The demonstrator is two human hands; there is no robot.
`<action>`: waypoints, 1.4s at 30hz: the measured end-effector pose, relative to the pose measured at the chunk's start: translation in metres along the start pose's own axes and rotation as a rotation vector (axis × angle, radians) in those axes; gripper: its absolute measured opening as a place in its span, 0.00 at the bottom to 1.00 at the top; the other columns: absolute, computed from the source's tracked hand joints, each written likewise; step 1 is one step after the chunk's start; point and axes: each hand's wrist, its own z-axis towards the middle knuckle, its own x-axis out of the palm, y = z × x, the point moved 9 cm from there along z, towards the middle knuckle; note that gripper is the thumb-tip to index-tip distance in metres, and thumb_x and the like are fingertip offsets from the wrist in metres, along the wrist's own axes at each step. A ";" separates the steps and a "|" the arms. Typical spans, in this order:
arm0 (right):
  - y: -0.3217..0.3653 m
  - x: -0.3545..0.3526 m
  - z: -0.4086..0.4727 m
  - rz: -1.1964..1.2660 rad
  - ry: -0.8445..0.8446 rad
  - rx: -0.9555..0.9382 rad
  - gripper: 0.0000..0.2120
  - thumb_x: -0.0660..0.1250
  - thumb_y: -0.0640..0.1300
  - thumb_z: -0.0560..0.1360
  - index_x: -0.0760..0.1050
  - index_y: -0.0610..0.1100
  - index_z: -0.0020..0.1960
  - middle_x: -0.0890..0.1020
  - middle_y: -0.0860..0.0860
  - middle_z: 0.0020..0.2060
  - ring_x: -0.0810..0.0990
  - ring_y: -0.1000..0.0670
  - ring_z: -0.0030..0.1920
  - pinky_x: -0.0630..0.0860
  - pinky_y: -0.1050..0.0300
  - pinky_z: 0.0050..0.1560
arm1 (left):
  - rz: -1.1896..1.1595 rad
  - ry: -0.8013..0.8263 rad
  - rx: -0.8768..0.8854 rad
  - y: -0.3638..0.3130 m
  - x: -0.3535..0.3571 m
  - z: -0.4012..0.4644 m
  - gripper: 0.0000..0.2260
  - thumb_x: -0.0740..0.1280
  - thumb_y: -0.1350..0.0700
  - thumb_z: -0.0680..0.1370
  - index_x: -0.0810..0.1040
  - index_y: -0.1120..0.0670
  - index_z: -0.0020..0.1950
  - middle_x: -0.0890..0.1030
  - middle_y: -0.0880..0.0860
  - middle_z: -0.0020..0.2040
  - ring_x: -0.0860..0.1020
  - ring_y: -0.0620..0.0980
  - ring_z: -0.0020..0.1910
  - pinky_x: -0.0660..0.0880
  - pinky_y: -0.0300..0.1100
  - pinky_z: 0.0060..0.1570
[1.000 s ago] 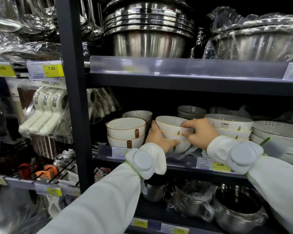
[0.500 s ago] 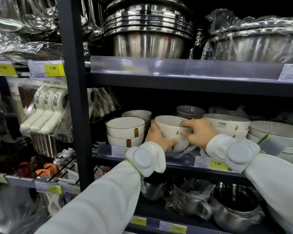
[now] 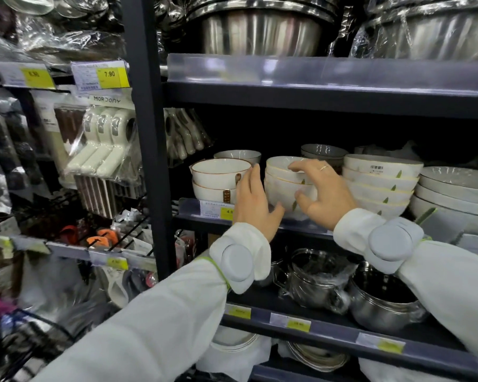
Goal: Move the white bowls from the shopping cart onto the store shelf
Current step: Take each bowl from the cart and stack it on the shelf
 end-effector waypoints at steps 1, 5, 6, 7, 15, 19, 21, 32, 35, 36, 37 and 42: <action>0.005 0.003 -0.004 0.001 -0.002 -0.001 0.24 0.61 0.44 0.66 0.69 0.48 0.62 0.74 0.48 0.61 0.70 0.46 0.63 0.69 0.50 0.61 | 0.015 -0.016 0.025 0.002 -0.005 -0.005 0.36 0.67 0.57 0.74 0.50 0.58 0.76 0.55 0.57 0.76 0.53 0.54 0.76 0.55 0.46 0.75; 0.032 0.022 -0.024 0.014 0.008 -0.014 0.24 0.61 0.42 0.65 0.70 0.46 0.62 0.74 0.47 0.61 0.70 0.47 0.62 0.65 0.59 0.57 | 0.065 -0.067 0.115 0.023 -0.022 -0.032 0.33 0.66 0.60 0.72 0.55 0.61 0.75 0.60 0.59 0.74 0.57 0.57 0.74 0.58 0.48 0.74; 0.039 0.029 -0.030 0.027 0.015 -0.024 0.24 0.61 0.41 0.65 0.70 0.46 0.62 0.74 0.47 0.60 0.69 0.48 0.62 0.64 0.61 0.57 | 0.086 -0.069 0.125 0.031 -0.024 -0.039 0.33 0.66 0.60 0.72 0.56 0.62 0.74 0.61 0.59 0.73 0.57 0.57 0.74 0.58 0.47 0.73; 0.047 0.036 -0.036 0.040 0.025 -0.032 0.24 0.60 0.41 0.65 0.70 0.45 0.62 0.74 0.47 0.60 0.69 0.48 0.62 0.63 0.62 0.58 | 0.107 -0.066 0.135 0.039 -0.027 -0.046 0.32 0.66 0.60 0.72 0.57 0.62 0.74 0.62 0.59 0.73 0.57 0.57 0.74 0.58 0.46 0.72; 0.094 0.120 -0.083 0.068 0.162 -0.032 0.25 0.61 0.39 0.64 0.71 0.43 0.62 0.76 0.45 0.58 0.70 0.48 0.61 0.66 0.60 0.62 | 0.256 0.009 0.196 0.123 -0.046 -0.099 0.32 0.66 0.60 0.68 0.64 0.64 0.71 0.69 0.61 0.68 0.59 0.53 0.68 0.59 0.44 0.70; 0.113 0.163 -0.111 0.064 0.225 -0.036 0.24 0.62 0.38 0.64 0.71 0.44 0.61 0.76 0.46 0.58 0.69 0.52 0.60 0.65 0.62 0.59 | 0.322 0.137 0.236 0.161 -0.044 -0.139 0.31 0.65 0.61 0.67 0.65 0.63 0.70 0.70 0.61 0.68 0.66 0.57 0.69 0.63 0.48 0.70; 0.126 0.191 -0.128 0.071 0.278 -0.050 0.24 0.62 0.39 0.64 0.71 0.44 0.61 0.76 0.46 0.58 0.68 0.52 0.60 0.65 0.62 0.60 | 0.357 0.194 0.231 0.185 -0.045 -0.161 0.29 0.62 0.59 0.68 0.66 0.63 0.70 0.71 0.59 0.68 0.68 0.57 0.69 0.66 0.49 0.70; 0.157 0.352 -0.255 0.143 0.654 -0.010 0.27 0.62 0.39 0.61 0.70 0.46 0.61 0.77 0.47 0.59 0.75 0.44 0.60 0.73 0.50 0.62 | 0.399 0.439 -0.005 0.323 -0.033 -0.275 0.32 0.65 0.60 0.63 0.65 0.57 0.68 0.77 0.57 0.64 0.71 0.53 0.65 0.74 0.51 0.62; 0.152 0.389 -0.301 0.136 0.792 0.011 0.28 0.62 0.40 0.63 0.70 0.46 0.63 0.75 0.46 0.61 0.73 0.43 0.62 0.72 0.49 0.63 | 0.415 0.602 -0.146 0.357 -0.020 -0.316 0.32 0.61 0.57 0.70 0.60 0.57 0.74 0.66 0.55 0.73 0.64 0.54 0.73 0.64 0.49 0.71; 0.151 0.403 -0.317 0.135 0.854 0.013 0.28 0.62 0.40 0.64 0.68 0.45 0.65 0.73 0.46 0.63 0.70 0.43 0.65 0.70 0.48 0.65 | 0.433 0.676 -0.197 0.370 -0.014 -0.334 0.31 0.60 0.56 0.73 0.55 0.55 0.76 0.60 0.53 0.76 0.58 0.52 0.75 0.58 0.47 0.74; 0.150 0.415 -0.332 0.130 0.923 0.020 0.29 0.62 0.40 0.65 0.67 0.45 0.67 0.71 0.46 0.66 0.67 0.43 0.67 0.67 0.47 0.67 | 0.455 0.720 -0.226 0.381 -0.010 -0.347 0.31 0.59 0.55 0.75 0.51 0.54 0.76 0.56 0.50 0.77 0.54 0.50 0.76 0.54 0.45 0.75; 0.142 0.458 -0.397 0.053 1.188 0.006 0.30 0.60 0.41 0.70 0.58 0.46 0.71 0.61 0.49 0.72 0.57 0.47 0.73 0.58 0.50 0.72 | 0.525 0.842 -0.339 0.416 0.008 -0.402 0.33 0.59 0.56 0.76 0.46 0.53 0.77 0.50 0.47 0.78 0.48 0.46 0.77 0.50 0.44 0.75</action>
